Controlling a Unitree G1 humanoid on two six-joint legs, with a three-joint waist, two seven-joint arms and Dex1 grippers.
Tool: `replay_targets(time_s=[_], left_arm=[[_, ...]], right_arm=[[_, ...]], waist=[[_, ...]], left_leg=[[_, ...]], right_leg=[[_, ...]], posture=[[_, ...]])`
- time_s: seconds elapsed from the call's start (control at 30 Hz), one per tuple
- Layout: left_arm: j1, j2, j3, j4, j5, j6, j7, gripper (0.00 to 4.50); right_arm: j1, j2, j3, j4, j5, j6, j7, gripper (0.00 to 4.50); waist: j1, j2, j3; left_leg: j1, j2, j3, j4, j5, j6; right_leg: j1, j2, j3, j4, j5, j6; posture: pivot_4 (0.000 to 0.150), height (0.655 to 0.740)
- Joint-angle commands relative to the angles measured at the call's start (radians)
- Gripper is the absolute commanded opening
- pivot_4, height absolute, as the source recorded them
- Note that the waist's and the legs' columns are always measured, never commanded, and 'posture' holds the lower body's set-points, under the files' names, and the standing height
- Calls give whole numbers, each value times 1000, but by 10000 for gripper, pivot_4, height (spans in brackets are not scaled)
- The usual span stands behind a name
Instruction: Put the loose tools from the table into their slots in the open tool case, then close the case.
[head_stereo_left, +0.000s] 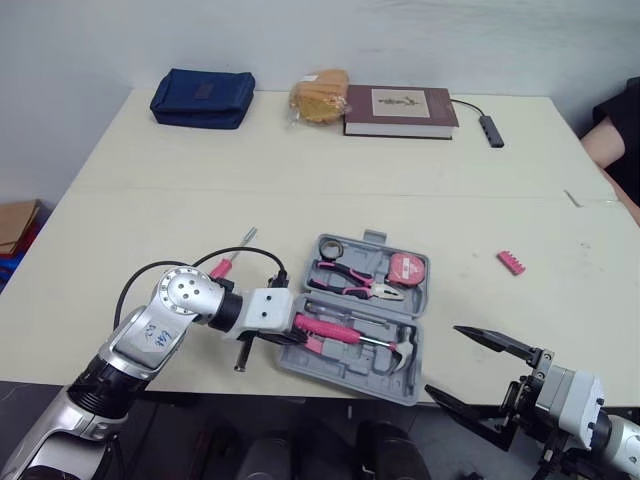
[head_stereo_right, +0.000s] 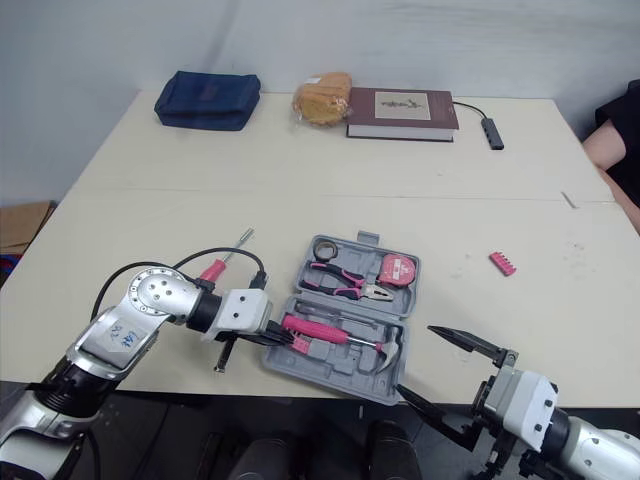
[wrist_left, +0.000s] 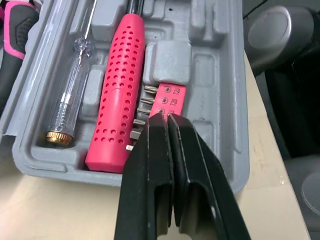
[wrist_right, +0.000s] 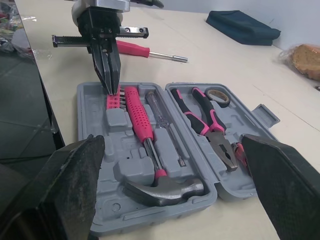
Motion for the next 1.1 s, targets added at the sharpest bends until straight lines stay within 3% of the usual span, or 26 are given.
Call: replay_targets(time_s=[0.03, 0.37, 0.53, 0.63, 0.77, 0.97, 1.0, 1.1], left_arm=[[44, 17, -58, 64, 73, 110, 43, 341], [86, 0, -50, 130, 50, 90, 70, 341], [110, -126, 163, 198, -148, -192, 34, 341], [119, -140, 268, 232, -238, -254, 9, 341], [140, -125, 465, 333, -316, -355, 40, 12281], [219, -31, 683, 510, -307, -434, 116, 42490], [235, -16, 711, 542, -306, -447, 123, 44382], [279, 17, 811, 652, -316, -466, 183, 44382]], right_arm=[[1, 4, -20, -18, 5, -18, -3, 45000], [-3, 9, -21, -8, -2, -28, -6, 45000], [16, 35, -77, 24, -1, -74, -13, 45000], [39, 57, -135, 54, 17, -102, -12, 45000], [69, 114, -248, 140, 34, -165, -29, 45000], [62, 174, -389, 355, 13, -269, -78, 45000], [50, 182, -411, 392, 13, -282, -97, 45000], [29, 193, -459, 498, 14, -285, -149, 45000]], waist=[[-1, 2, -2], [-1, 8, -15], [1, 13, -18], [0, 2, -12], [-3, 2, -11], [-8, 0, -10], [-8, 0, -9], [-8, -1, -7]], left_leg=[[1, 0, 0, 0, 0, 0], [8, 3, -2, -2, -3, -1], [10, 3, -2, -3, -4, 1], [1, 4, -4, -2, -3, -2], [-7, 3, -3, -2, -2, -2], [-6, 3, 0, -3, -3, -1], [-6, 3, 0, -3, -4, -1], [-6, 3, 0, -3, -5, -1]], right_leg=[[2, 0, 0, 0, 0, 0], [9, 0, 0, -4, -1, -1], [10, -1, 0, -5, -1, -1], [1, -1, -3, -4, -1, -3], [-6, 0, -4, -4, 0, -3], [-6, 1, -3, -6, 0, -3], [-6, 1, -3, -6, 0, -3], [-6, 0, -2, -6, 0, -2]], posture=[[1500, 7400], [1500, 7400], [1500, 7400], [1500, 7400], [1500, 7400], [1500, 7400], [1500, 7400], [1500, 7400]])
